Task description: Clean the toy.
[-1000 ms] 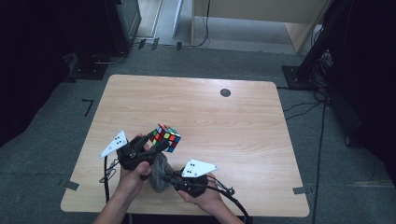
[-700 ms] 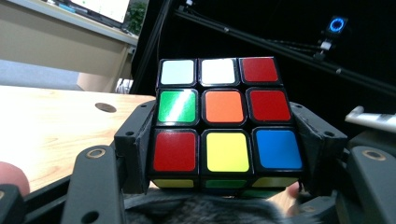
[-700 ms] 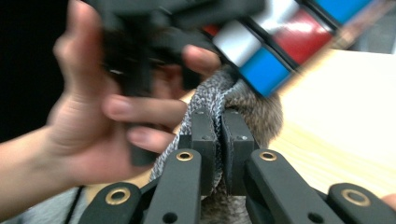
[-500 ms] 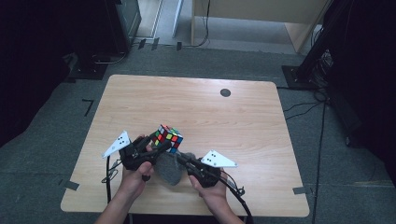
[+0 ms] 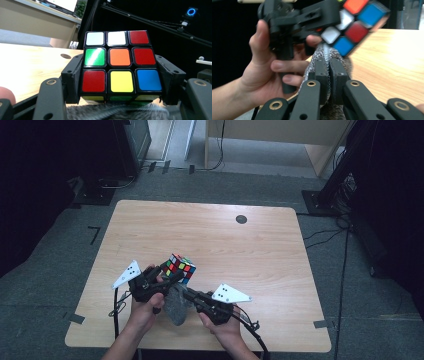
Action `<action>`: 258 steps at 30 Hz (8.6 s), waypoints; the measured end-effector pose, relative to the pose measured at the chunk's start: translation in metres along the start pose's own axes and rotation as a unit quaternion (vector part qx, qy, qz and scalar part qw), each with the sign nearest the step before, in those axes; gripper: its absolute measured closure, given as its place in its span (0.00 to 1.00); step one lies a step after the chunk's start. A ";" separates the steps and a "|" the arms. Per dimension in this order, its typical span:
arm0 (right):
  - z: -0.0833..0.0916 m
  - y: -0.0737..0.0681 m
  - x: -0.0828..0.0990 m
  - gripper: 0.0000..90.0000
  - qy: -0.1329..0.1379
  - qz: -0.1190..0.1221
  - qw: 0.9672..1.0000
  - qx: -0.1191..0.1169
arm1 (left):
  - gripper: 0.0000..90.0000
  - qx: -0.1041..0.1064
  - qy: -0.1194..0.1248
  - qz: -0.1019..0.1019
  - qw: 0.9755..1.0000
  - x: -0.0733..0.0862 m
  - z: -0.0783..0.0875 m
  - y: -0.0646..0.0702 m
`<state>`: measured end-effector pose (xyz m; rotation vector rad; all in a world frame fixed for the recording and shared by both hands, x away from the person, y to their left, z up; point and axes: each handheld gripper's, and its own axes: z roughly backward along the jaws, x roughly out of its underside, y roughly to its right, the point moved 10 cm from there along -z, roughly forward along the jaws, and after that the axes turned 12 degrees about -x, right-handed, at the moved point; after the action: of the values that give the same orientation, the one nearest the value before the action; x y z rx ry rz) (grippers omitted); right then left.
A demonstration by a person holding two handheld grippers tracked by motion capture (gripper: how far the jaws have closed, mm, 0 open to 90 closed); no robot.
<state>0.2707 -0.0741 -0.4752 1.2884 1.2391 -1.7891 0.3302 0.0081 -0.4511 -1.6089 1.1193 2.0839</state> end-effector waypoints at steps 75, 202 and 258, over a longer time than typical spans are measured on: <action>0.014 0.034 0.001 0.36 -0.068 0.253 0.957 0.127 | 0.38 0.023 -0.168 0.034 0.985 0.041 -0.023 0.026; 0.038 0.137 0.076 0.26 -0.221 -0.027 0.934 0.281 | 0.38 -0.127 -0.120 -0.181 0.968 0.053 -0.013 -0.017; 0.051 0.057 -0.024 0.86 -0.101 0.029 0.981 0.165 | 0.38 -0.047 -0.077 -0.261 0.961 0.044 -0.004 0.037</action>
<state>0.3093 -0.1441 -0.4679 1.2636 0.8101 -2.0862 0.2943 -0.0290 -0.4768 -1.5383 0.4786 1.8809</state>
